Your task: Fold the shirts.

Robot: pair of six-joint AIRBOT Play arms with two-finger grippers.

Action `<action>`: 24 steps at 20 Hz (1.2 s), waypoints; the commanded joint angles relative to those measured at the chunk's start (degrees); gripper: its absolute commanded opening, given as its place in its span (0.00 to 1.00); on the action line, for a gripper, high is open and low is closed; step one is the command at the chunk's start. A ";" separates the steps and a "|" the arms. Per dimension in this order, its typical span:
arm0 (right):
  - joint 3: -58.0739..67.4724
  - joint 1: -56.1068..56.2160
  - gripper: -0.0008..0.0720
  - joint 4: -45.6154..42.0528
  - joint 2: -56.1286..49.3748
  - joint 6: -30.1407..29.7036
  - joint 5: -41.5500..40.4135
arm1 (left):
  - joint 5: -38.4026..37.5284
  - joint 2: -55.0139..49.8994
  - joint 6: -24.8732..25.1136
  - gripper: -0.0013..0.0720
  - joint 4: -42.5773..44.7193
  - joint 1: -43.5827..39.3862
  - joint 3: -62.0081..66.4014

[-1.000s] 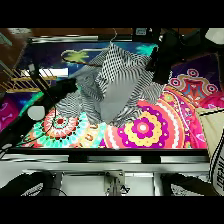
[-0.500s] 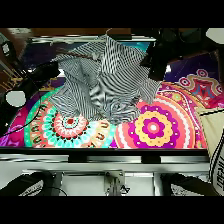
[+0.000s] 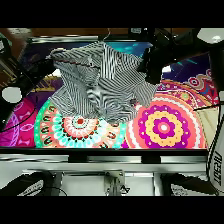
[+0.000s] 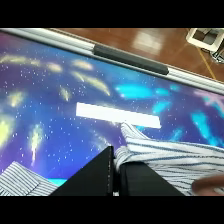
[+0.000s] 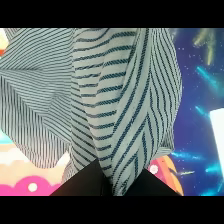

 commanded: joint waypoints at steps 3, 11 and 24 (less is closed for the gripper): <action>-0.02 -0.02 0.11 -3.56 -1.33 -0.09 -0.13 | 0.04 0.35 -0.02 0.10 0.00 0.13 2.03; -0.02 0.04 0.11 -3.10 -4.35 2.43 -3.10 | -1.22 2.97 -0.02 0.10 -0.02 -2.54 2.08; 0.04 4.59 0.11 -11.19 -4.85 29.90 -7.80 | -23.87 9.07 9.46 0.10 14.05 -26.49 9.94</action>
